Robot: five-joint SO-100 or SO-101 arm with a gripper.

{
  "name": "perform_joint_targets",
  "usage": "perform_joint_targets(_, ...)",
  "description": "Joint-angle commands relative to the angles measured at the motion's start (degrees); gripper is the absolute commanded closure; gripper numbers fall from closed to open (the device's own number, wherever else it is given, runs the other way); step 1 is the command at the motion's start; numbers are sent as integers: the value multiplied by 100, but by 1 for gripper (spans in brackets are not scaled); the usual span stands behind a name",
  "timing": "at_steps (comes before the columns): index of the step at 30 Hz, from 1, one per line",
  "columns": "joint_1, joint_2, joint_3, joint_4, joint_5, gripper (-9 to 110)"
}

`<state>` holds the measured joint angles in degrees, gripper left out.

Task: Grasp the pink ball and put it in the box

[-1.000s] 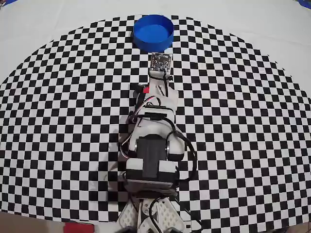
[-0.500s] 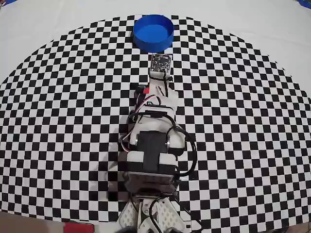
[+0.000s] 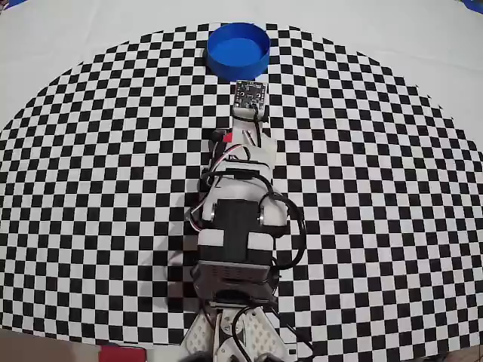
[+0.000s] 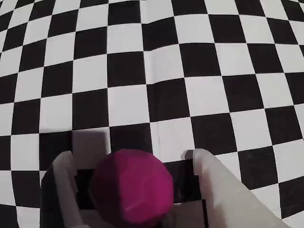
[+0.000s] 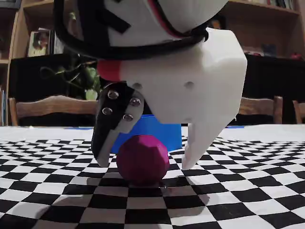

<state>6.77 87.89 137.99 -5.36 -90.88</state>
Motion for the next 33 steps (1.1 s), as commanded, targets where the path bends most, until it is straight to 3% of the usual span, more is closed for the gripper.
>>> perform_joint_targets(1,-26,9,-193,-70,-44,73)
perform_joint_targets(33,-79,-35,-114,-70,-44,75)
